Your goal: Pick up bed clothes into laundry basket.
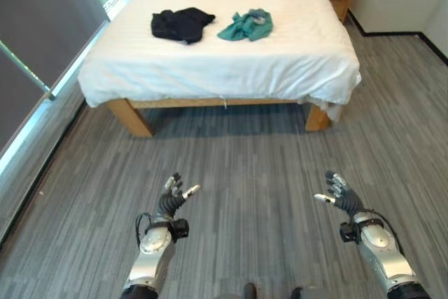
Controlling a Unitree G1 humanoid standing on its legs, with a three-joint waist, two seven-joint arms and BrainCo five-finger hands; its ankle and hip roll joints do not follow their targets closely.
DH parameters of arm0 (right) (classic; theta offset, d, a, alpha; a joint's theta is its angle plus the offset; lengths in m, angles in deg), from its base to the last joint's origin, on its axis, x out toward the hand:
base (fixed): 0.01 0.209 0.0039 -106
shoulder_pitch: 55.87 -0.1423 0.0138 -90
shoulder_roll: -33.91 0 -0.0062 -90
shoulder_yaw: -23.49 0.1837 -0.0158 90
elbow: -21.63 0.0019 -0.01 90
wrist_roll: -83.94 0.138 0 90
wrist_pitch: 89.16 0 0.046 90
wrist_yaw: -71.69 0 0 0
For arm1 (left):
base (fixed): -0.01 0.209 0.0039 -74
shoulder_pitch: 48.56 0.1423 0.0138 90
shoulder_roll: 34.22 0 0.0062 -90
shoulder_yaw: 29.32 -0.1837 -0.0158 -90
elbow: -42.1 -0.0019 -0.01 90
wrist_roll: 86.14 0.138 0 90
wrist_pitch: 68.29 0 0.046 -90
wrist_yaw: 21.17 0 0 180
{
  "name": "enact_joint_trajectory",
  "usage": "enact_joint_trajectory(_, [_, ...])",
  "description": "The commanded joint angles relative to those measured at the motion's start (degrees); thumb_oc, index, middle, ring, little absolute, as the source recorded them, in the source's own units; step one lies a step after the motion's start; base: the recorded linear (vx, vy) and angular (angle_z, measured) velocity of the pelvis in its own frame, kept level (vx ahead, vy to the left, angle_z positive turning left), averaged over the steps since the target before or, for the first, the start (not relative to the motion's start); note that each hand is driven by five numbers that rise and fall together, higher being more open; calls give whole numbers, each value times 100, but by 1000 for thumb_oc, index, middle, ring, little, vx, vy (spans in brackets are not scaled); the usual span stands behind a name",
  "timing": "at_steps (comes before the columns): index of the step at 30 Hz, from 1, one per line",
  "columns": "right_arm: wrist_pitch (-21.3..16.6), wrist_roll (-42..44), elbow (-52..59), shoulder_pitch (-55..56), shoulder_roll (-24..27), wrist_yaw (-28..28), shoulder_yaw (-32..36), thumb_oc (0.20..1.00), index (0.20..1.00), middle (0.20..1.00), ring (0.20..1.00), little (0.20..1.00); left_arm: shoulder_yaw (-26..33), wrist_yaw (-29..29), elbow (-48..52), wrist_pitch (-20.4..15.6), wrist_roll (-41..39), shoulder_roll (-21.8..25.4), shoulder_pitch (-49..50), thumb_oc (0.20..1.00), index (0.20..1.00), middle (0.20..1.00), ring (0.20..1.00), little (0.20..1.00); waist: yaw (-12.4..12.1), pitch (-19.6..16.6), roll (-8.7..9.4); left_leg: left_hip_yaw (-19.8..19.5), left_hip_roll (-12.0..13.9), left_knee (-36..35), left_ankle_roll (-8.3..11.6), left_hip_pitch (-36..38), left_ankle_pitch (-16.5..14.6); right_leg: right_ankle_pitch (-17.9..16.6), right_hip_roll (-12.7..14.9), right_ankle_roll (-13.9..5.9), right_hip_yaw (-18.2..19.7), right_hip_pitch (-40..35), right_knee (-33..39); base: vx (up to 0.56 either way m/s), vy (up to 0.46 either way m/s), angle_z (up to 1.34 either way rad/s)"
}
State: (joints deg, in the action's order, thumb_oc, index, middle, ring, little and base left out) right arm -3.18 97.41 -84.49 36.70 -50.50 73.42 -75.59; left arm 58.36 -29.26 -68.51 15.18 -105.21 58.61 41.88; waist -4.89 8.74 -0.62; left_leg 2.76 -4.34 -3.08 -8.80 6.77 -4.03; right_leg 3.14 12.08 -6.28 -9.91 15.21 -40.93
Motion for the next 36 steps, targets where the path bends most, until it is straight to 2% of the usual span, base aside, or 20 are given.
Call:
enact_joint_trajectory(1, [-246,-120,304,-36,-48,38,15,1000,1000,1000,1000,1000,167,-47,247,-109,228,276,17,1000,1000,1000,1000,1000,102,-184,145,-557,20,-192,489,256,224,-1350,-50,-358,474,-48,1244,387,-11,30])
enact_joint_trajectory(3, [-252,-64,285,121,38,117,137,1000,1000,1000,1000,1000,164,21,248,-127,177,234,-9,1000,1000,1000,1000,1000,323,-196,221,-844,-23,-192,571,593,34,-1264,-359,-346,399,394,2405,439,-67,30])
enact_joint_trajectory(4, [-254,-63,287,131,43,120,138,1000,1000,1000,1000,1000,161,23,248,-128,176,231,-2,1000,1000,1000,1000,1000,349,-201,168,-872,38,-192,580,618,-1,-1265,-400,-341,338,320,2474,308,-59,50])
enact_joint_trajectory(5, [-245,-50,300,198,76,123,197,1000,1000,1000,1000,1000,142,59,259,-121,199,231,18,1000,1000,1000,1000,1000,430,-191,174,-988,48,-192,618,726,-70,-1341,-488,-368,324,316,2876,490,-48,78])
enact_joint_trajectory(6, [-257,-3,251,228,94,124,296,1000,1000,1000,1000,1000,169,97,239,-107,371,251,35,1000,1000,1000,1000,1000,578,-211,258,-1200,-17,-192,667,1007,-148,-1722,-681,-461,209,568,3844,488,-45,76])
enact_joint_trajectory(10, [-240,-10,252,210,85,105,324,1000,1000,1000,1000,1000,170,140,254,-70,445,197,61,1000,1000,1000,1000,1000,750,-278,175,-1435,106,-192,793,1338,-246,-2121,-758,-571,-256,607,4451,467,-34,53])
enact_joint_trajectory(12, [-228,-109,334,253,155,160,362,1000,1000,1000,1000,1000,117,188,292,-55,485,112,123,1000,1000,1000,1000,1000,796,-449,74,-1462,303,-25,963,1558,97,-2117,-788,-387,-386,410,4192,475,-75,71])
enact_joint_trajectory(13, [-229,-110,334,258,160,160,362,1000,1000,1000,1000,1000,116,187,295,-55,487,105,130,1000,1000,1000,1000,1000,800,-453,58,-1463,318,-25,967,1561,90,-2101,-797,-385,-396,412,4175,453,-69,81])
enact_joint_trajectory(15, [-243,-151,379,272,263,136,419,1000,1000,1000,1000,1000,-56,207,209,-64,470,18,55,1000,1000,1000,1000,1000,890,-510,-75,-1339,388,998,1487,1252,938,-1939,-958,-234,-385,116,4099,449,-97,37])
enact_joint_trajectory(16, [-288,19,558,251,360,15,577,1000,1000,1000,1000,1000,-180,210,150,-66,229,-78,-99,1000,1000,1000,1000,1000,858,-421,-14,-910,320,2825,1990,424,1877,-1622,-949,-8,-394,-417,4073,457,-138,29])
enact_joint_trajectory(17, [-286,20,562,251,357,15,582,1000,1000,1000,1000,1000,-183,210,148,-66,228,-75,-105,1000,1000,1000,1000,1000,876,-427,16,-930,285,2841,1986,388,1898,-1637,-909,-11,-402,-399,4075,503,-212,40])
enact_joint_trajectory(18, [-336,195,607,289,357,-23,644,1000,1000,1000,1000,1000,-236,252,151,-64,96,-89,-114,1000,1000,1000,1000,1000,806,-323,151,-688,205,3759,2034,-126,2114,-1492,-860,116,-356,-738,4186,310,-240,32])
enact_joint_trajectory(19, [-381,322,534,277,368,-79,664,1000,1000,1000,1000,1000,-310,220,139,-50,135,-58,-170,1000,1000,1000,1000,1000,737,-210,294,-325,324,4556,1990,-528,2175,-1299,-814,261,-354,-1004,4209,478,-352,23])
enact_joint_trajectory(21, [-326,337,471,222,428,-219,658,1000,1000,1000,1000,1000,-340,185,239,9,204,-18,-268,1000,1000,1000,1000,1000,479,14,478,111,710,4939,1765,-1463,1880,-1139,-817,350,-225,-1458,4367,408,-274,-20])
enact_joint_trajectory(23, [-291,385,379,221,447,-290,680,1000,1000,1000,1000,1000,-398,252,326,10,42,-22,-281,1000,1000,1000,1000,1000,276,42,499,523,1323,4104,1588,-1960,1620,-946,-828,285,-215,-1842,4524,468,-74,-13])
enact_joint_trajectory(26, [-308,338,441,406,421,-181,715,1000,1000,1000,1000,1000,-484,322,245,-19,74,-5,-223,1000,1000,1000,1000,1000,188,-112,433,860,1574,2327,1587,-1859,1723,-733,-808,150,-173,-2043,4544,475,104,-47])
enact_joint_trajectory(28, [-287,154,516,476,482,-94,720,1000,1000,1000,1000,1000,-498,330,168,-22,57,-46,-201,1000,1000,1000,1000,1000,112,-226,362,806,1427,994,1589,-1783,1720,-551,-786,11,-116,-2294,4593,486,188,-41])
enact_joint_trajectory(30, [-271,14,524,490,505,-63,763,1000,1000,1000,1000,1000,-489,334,123,-8,47,-99,-186,1000,1000,1000,1000,1000,89,-324,299,778,1403,263,1692,-1736,1884,-446,-725,-87,-91,-2482,4593,423,171,-39])
enact_joint_trajectory(32, [-252,-25,542,481,492,-22,802,1000,1000,1000,1000,1000,-473,363,140,-10,64,-106,-147,1000,1000,1000,1000,1000,77,-386,289,741,1353,83,1750,-1653,1955,-395,-673,-142,-46,-2583,4593,344,146,-24])
enact_joint_trajectory(36, [-249,-118,503,421,409,17,760,1000,1000,1000,1000,1000,-459,410,158,-7,134,-88,-15,1000,1000,1000,1000,1000,35,-546,314,677,1195,142,1593,-1496,1671,-330,-528,-285,29,-2694,4593,228,124,-13])
